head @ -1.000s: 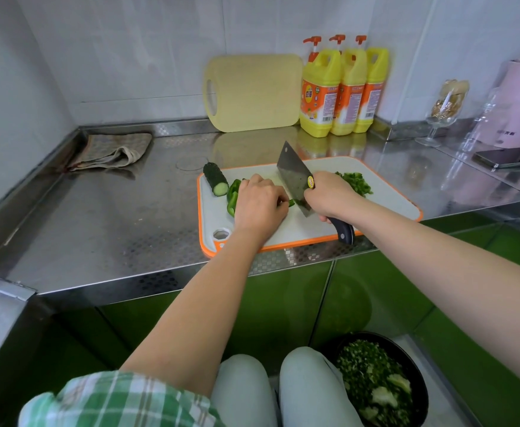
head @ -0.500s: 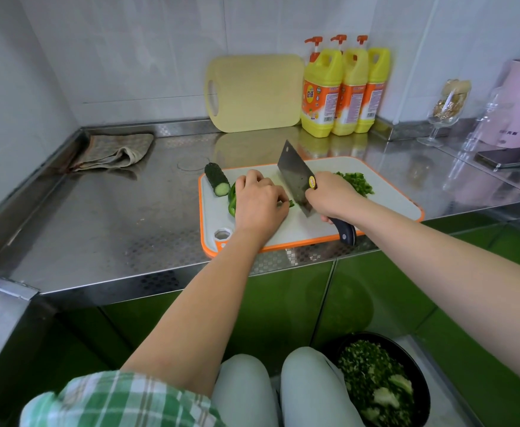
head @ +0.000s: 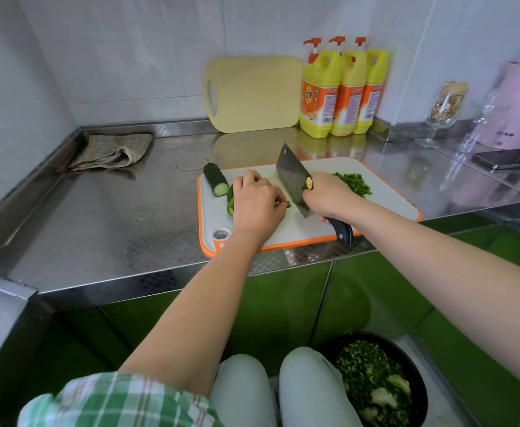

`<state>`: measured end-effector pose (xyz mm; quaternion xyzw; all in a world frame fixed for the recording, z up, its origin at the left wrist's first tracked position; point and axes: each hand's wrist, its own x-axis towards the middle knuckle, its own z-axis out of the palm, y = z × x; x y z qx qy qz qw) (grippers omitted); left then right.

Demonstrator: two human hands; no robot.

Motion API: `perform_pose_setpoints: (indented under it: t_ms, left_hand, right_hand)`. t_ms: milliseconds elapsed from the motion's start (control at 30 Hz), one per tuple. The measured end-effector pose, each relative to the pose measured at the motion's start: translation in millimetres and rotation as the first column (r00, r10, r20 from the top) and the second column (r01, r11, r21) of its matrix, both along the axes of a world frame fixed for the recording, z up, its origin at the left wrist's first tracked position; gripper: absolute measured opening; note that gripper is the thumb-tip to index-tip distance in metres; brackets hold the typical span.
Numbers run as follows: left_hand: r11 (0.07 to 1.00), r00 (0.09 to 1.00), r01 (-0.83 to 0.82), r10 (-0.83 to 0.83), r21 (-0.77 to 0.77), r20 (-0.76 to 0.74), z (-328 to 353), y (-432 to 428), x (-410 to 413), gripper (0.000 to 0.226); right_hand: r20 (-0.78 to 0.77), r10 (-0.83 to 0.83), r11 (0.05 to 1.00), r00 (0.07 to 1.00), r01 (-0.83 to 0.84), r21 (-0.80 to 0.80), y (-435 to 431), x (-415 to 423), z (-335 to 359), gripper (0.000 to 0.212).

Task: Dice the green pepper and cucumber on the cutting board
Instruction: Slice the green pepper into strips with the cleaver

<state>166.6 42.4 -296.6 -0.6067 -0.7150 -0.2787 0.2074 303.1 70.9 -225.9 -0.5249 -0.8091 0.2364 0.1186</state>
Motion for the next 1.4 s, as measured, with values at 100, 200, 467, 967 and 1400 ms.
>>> perform_pose_setpoints:
  t_ms: [100, 200, 467, 967, 1400]
  left_hand:
    - [1.000, 1.000, 0.003, -0.002, -0.006, 0.016, 0, 0, 0, 0.008]
    - [1.000, 1.000, 0.003, -0.003, -0.002, 0.023, 0, 0, 0, 0.007]
    - [1.000, 0.999, -0.003, 0.002, 0.009, 0.052, 1, -1, 0, 0.008]
    - [0.996, 0.996, -0.075, 0.077, -0.041, 0.052, 3, -5, 0, 0.012]
    - [0.993, 0.994, -0.111, 0.112, -0.047, 0.009, 1, -3, -1, 0.015]
  right_hand:
    - [-0.012, 0.006, 1.000, 1.000, -0.006, -0.008, 0, 2, 6, 0.009]
    - [0.068, 0.030, 0.999, 0.997, -0.028, -0.042, -5, 3, 13, 0.011]
    - [0.015, -0.001, 1.000, 1.000, 0.002, -0.025, 0, -2, -1, 0.013]
    - [0.043, 0.022, 0.996, 0.999, -0.019, -0.082, -7, -5, 3, 0.012]
    - [0.064, 0.065, 0.996, 0.996, -0.060, -0.070, -8, -4, 4, 0.012]
